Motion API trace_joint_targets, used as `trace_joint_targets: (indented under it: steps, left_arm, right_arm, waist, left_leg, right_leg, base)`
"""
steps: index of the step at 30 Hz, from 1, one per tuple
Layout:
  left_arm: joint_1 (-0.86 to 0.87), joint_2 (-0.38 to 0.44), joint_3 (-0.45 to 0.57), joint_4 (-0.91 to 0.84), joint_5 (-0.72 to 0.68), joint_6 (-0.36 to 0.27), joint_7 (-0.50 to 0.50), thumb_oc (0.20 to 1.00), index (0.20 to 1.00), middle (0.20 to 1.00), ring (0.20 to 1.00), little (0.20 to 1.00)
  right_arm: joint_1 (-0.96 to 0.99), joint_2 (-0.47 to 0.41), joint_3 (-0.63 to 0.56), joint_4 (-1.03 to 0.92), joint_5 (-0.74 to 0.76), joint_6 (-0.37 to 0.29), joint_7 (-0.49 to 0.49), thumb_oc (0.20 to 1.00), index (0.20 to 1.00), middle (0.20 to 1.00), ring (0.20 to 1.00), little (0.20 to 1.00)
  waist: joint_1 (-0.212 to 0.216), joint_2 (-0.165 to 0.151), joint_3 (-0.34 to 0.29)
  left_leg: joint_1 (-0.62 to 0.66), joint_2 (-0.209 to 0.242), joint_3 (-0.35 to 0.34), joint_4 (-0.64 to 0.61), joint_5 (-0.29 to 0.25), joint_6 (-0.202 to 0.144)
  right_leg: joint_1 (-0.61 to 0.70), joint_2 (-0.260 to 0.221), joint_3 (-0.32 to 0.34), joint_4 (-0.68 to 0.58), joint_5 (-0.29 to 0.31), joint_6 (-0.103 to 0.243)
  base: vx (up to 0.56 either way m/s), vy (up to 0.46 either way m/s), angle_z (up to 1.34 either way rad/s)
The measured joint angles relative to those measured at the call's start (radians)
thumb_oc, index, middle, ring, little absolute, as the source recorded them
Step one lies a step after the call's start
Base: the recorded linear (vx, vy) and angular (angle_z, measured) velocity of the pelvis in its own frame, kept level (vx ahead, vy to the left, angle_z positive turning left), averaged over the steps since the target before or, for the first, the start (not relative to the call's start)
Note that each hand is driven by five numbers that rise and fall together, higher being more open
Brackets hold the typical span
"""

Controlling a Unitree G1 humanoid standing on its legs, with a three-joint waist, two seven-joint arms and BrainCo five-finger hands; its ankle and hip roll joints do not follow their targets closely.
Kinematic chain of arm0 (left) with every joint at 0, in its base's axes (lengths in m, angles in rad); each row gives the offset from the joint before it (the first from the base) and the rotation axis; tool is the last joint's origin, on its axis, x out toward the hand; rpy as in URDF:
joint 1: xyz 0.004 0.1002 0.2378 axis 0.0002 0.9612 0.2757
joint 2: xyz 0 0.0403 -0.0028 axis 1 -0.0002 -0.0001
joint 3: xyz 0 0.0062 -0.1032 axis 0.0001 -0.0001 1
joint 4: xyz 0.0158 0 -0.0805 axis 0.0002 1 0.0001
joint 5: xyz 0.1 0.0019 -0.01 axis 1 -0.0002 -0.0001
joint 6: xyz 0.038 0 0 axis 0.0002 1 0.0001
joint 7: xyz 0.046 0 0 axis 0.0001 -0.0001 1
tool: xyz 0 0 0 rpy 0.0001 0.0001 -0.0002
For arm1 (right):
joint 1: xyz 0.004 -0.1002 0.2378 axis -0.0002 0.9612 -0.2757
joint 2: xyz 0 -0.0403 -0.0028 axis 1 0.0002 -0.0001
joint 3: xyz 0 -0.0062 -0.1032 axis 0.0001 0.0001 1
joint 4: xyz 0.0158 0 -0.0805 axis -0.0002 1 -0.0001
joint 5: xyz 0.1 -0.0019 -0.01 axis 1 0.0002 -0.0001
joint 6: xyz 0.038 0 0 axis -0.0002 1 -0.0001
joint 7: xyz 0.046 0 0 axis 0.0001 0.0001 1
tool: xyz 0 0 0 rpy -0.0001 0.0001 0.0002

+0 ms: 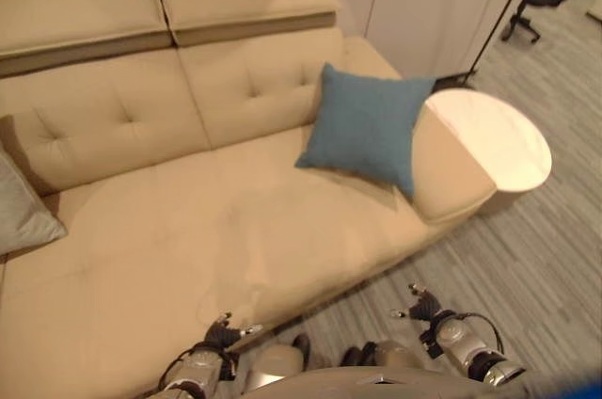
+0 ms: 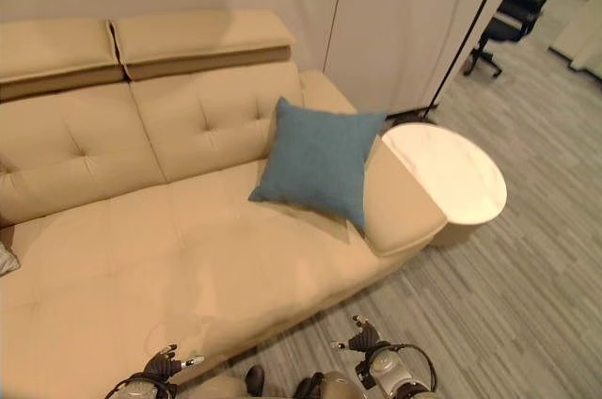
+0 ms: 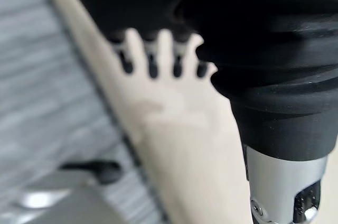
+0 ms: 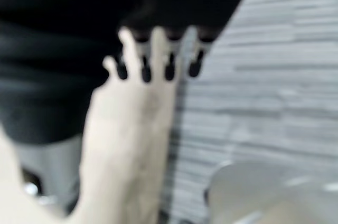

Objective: Pick up all the scattered cushions and arrange them neatly on the sofa.

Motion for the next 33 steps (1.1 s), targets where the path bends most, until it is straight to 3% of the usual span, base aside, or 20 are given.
trace_joint_targets:
  steps: [1, 3, 6, 8, 10, 11, 12, 13, 14, 17, 19, 20, 22, 24, 25, 27, 29, 30, 31, 33]
  left_arm:
    - [0.0, 0.003, -0.002, 0.0, 0.0, 0.0, 0.0, 1.0, 1.0, 1.0, 1.0, 1.0]
    - [0.0, 0.006, -0.001, 0.001, 0.0, 0.0, 0.0, 1.0, 1.0, 1.0, 1.0, 1.0]
    - [-0.012, -0.001, 0.0, 0.008, 0.001, 0.0, 0.0, 1.0, 1.0, 1.0, 1.0, 1.0]
    - [-0.016, -0.007, 0.009, 0.016, 0.0, -0.006, 0.0, 1.0, 1.0, 1.0, 1.0, 1.0]
    - [-0.012, -0.004, 0.01, 0.041, 0.0, -0.01, 0.001, 1.0, 1.0, 1.0, 1.0, 1.0]
    - [0.008, -0.004, 0.008, 0.045, 0.0, -0.01, 0.003, 1.0, 1.0, 1.0, 1.0, 1.0]
    - [0.009, -0.016, 0.007, 0.046, 0.0, -0.009, 0.004, 1.0, 1.0, 1.0, 1.0, 1.0]
    - [0.006, -0.029, 0.003, 0.039, 0.0, -0.01, 0.002, 1.0, 1.0, 1.0, 1.0, 1.0]
    - [-0.001, -0.04, 0.003, 0.036, 0.0, -0.015, 0.001, 1.0, 1.0, 1.0, 1.0, 1.0]
    - [-0.008, -0.057, 0.005, 0.04, -0.006, -0.013, 0.003, 1.0, 1.0, 1.0, 1.0, 1.0]
    - [-0.044, -0.066, 0.002, 0.04, -0.009, -0.013, 0.005, 1.0, 1.0, 1.0, 1.0, 1.0]
    - [-0.077, -0.06, 0.002, 0.027, -0.023, -0.018, 0.011, 1.0, 1.0, 1.0, 1.0, 1.0]
    - [-0.084, -0.047, 0.002, -0.029, -0.049, -0.024, 0.025, 1.0, 1.0, 1.0, 1.0, 1.0]
    - [-0.068, -0.053, -0.001, -0.046, -0.05, -0.027, 0.025, 1.0, 1.0, 1.0, 1.0, 1.0]
    - [-0.065, -0.053, -0.012, -0.052, -0.049, -0.025, 0.026, 1.0, 1.0, 1.0, 1.0, 1.0]
    - [-0.06, -0.053, -0.023, -0.099, -0.049, -0.028, 0.033, 1.0, 1.0, 1.0, 1.0, 1.0]
    - [-0.036, -0.044, -0.022, -0.12, -0.049, -0.021, 0.039, 1.0, 1.0, 1.0, 1.0, 1.0]
    - [-0.015, -0.032, -0.022, -0.157, -0.049, -0.022, 0.04, 1.0, 1.0, 1.0, 1.0, 1.0]
    - [-0.01, -0.023, -0.025, -0.183, -0.049, -0.023, 0.041, 1.0, 1.0, 1.0, 1.0, 1.0]
    - [-0.018, -0.003, -0.024, -0.225, -0.049, -0.026, 0.045, 1.0, 1.0, 1.0, 1.0, 1.0]
  right_arm:
    - [0.001, -0.002, 0.0, -0.006, 0.0, 0.0, 0.0, 1.0, 1.0, 1.0, 1.0, 1.0]
    - [-0.002, -0.003, 0.004, -0.029, 0.0, 0.0, 0.0, 1.0, 1.0, 1.0, 1.0, 1.0]
    - [-0.014, -0.002, 0.008, -0.05, 0.0, 0.0, 0.0, 1.0, 1.0, 1.0, 1.0, 1.0]
    - [-0.013, -0.002, 0.012, -0.063, 0.0, 0.001, 0.001, 1.0, 1.0, 1.0, 1.0, 1.0]
    - [-0.01, 0.003, 0.031, -0.065, 0.0, 0.001, 0.003, 1.0, 1.0, 1.0, 1.0, 1.0]
    - [-0.002, 0.002, 0.041, -0.067, 0.0, 0.002, 0.002, 1.0, 1.0, 1.0, 1.0, 1.0]
    - [0.002, -0.009, 0.049, -0.067, 0.0, 0.003, 0.003, 1.0, 1.0, 1.0, 1.0, 1.0]
    - [0.002, -0.019, 0.046, -0.067, 0.0, 0.003, 0.003, 1.0, 1.0, 1.0, 1.0, 1.0]
    - [-0.018, -0.025, 0.039, -0.069, 0.0, 0.003, 0.003, 1.0, 1.0, 1.0, 1.0, 1.0]
    - [-0.039, -0.046, 0.036, -0.101, 0.001, -0.009, -0.001, 1.0, 1.0, 1.0, 1.0, 1.0]
    - [-0.038, -0.06, 0.032, -0.1, 0.003, -0.008, -0.003, 1.0, 1.0, 1.0, 1.0, 1.0]
    - [-0.039, -0.063, 0.033, -0.116, 0.007, -0.008, -0.009, 1.0, 1.0, 1.0, 1.0, 1.0]
    - [-0.042, -0.057, 0.041, -0.144, 0.021, -0.014, -0.015, 1.0, 1.0, 1.0, 1.0, 1.0]
    - [-0.068, -0.06, 0.038, -0.161, 0.025, -0.027, -0.023, 1.0, 1.0, 1.0, 1.0, 1.0]
    - [-0.062, -0.064, 0.029, -0.163, 0.033, -0.03, -0.026, 1.0, 1.0, 1.0, 1.0, 1.0]
    - [-0.041, -0.078, 0.015, -0.166, 0.043, -0.028, -0.033, 1.0, 1.0, 1.0, 1.0, 1.0]
    - [-0.041, -0.079, 0.015, -0.168, 0.043, -0.029, -0.033, 1.0, 1.0, 1.0, 1.0, 1.0]
    - [-0.041, -0.081, 0.014, -0.171, 0.042, -0.029, -0.034, 1.0, 1.0, 1.0, 1.0, 1.0]
    - [-0.036, -0.085, 0.006, -0.184, 0.041, -0.029, -0.035, 1.0, 1.0, 1.0, 1.0, 1.0]
    - [-0.008, -0.086, -0.016, -0.203, 0.041, -0.029, -0.04, 1.0, 1.0, 1.0, 1.0, 1.0]
  waist:
    - [-0.002, -0.004, -0.003]
    - [-0.001, -0.02, -0.012]
    - [-0.033, -0.007, -0.003]
    - [-0.065, 0.008, 0.005]
    - [-0.072, -0.005, -0.003]
    - [-0.072, -0.018, -0.025]
    - [-0.079, 0.009, -0.038]
    - [-0.078, 0.024, -0.049]
    - [-0.066, 0.027, -0.049]
    - [-0.082, 0.027, -0.049]
    - [-0.087, 0.021, -0.047]
    - [-0.075, -0.004, -0.034]
    - [-0.068, -0.034, -0.018]
    - [-0.074, -0.032, -0.006]
    - [-0.086, -0.041, 0.007]
    - [-0.089, -0.024, 0.018]
    - [-0.08, -0.009, 0.028]
    - [-0.072, 0.001, 0.027]
    - [-0.076, 0.006, 0.032]
    - [-0.08, -0.01, 0.032]
  left_leg:
    - [0.007, 0.0, 0.001, -0.004, 0.0, 0.0]
    - [0.018, 0.002, -0.025, 0.0, -0.017, -0.011]
    - [0.026, 0.023, -0.067, -0.003, -0.035, -0.043]
    - [0.07, 0.05, -0.106, -0.008, -0.064, -0.069]
    - [0.12, 0.066, -0.122, -0.028, -0.095, -0.102]
    - [0.163, 0.094, -0.154, -0.043, -0.129, -0.134]
    - [0.166, 0.137, -0.178, -0.046, -0.138, -0.147]
    - [0.167, 0.16, -0.19, -0.04, -0.129, -0.17]
    - [0.154, 0.187, -0.191, -0.017, -0.094, -0.209]
    - [0.101, 0.211, -0.246, 0.073, -0.028, -0.285]
    - [0.041, 0.217, -0.259, 0.158, 0.015, -0.338]
    - [-0.023, 0.204, -0.264, 0.25, 0.057, -0.352]
    - [-0.072, 0.221, -0.21, 0.302, 0.068, -0.346]
    - [-0.071, 0.224, -0.133, 0.197, 0.05, -0.334]
    - [-0.085, 0.233, -0.055, 0.133, 0.029, -0.329]
    - [-0.103, 0.225, 0.021, -0.049, 0.06, -0.301]
    - [-0.098, 0.217, 0.01, -0.075, 0.083, -0.277]
    - [-0.088, 0.19, -0.047, -0.089, 0.095, -0.26]
    - [-0.088, 0.184, -0.04, -0.087, 0.108, -0.216]
    - [-0.077, 0.16, -0.027, -0.105, 0.116, -0.206]
  right_leg:
    - [0.001, -0.009, -0.003, -0.023, 0.004, 0.005]
    - [0.022, -0.035, -0.019, -0.249, 0.033, -0.007]
    - [0.035, -0.014, 0.069, -0.549, 0.123, -0.001]
    - [0.046, 0.002, 0.191, -0.721, 0.219, 0.007]
    - [0.052, 0.001, 0.191, -0.713, 0.232, 0.009]
    - [0.057, 0.016, 0.2, -0.661, 0.285, -0.026]
    - [0.065, 0.051, 0.2, -0.645, 0.285, -0.029]
    - [0.07, 0.083, 0.189, -0.639, 0.276, -0.063]
    - [0.08, 0.108, 0.177, -0.639, 0.271, -0.095]
    - [0.138, 0.13, 0.132, -0.67, 0.241, -0.129]
    - [0.179, 0.131, 0.085, -0.702, 0.221, -0.115]
    - [0.206, 0.136, 0.039, -0.728, 0.208, -0.133]
    - [0.214, 0.139, 0.008, -0.728, 0.191, -0.195]
    - [0.223, 0.143, 0.004, -0.729, 0.176, -0.211]
    - [0.229, 0.14, -0.006, -0.73, 0.156, -0.209]
    - [0.231, 0.156, -0.044, -0.729, 0.152, -0.201]
    - [0.241, 0.187, -0.026, -0.729, 0.149, -0.195]
    - [0.244, 0.202, 0.0, -0.729, 0.144, -0.187]
    - [0.244, 0.206, 0.007, -0.726, 0.145, -0.183]
    - [0.239, 0.179, 0.012, -0.716, 0.143, -0.154]
  base:
    - [0.29, -0.106, 0.21]
    - [0.41, -0.169, 0.16]
    - [0.3, -0.107, 0.35]
    - [0.24, -0.085, 0.64]
    - [0.29, -0.13, 0.53]
    - [0.41, -0.195, 0.57]
    - [0.31, -0.169, 0.67]
    - [0.35, -0.193, 0.47]
    - [0.3, -0.173, 0.34]
    - [0.18, -0.198, 0.47]
    - [0.13, -0.277, 0.93]
    - [0.06, -0.134, 1.04]
    - [0.03, -0.039, 0.65]
    - [0.12, 0.0, 0.51]
    - [0.13, 0.014, 0.59]
    - [0.1, 0.021, 0.38]
    - [0.12, 0.088, -0.4]
    - [0.1, 0.137, -0.61]
    - [0.09, 0.131, -0.46]
    - [0.1, 0.131, -0.07]
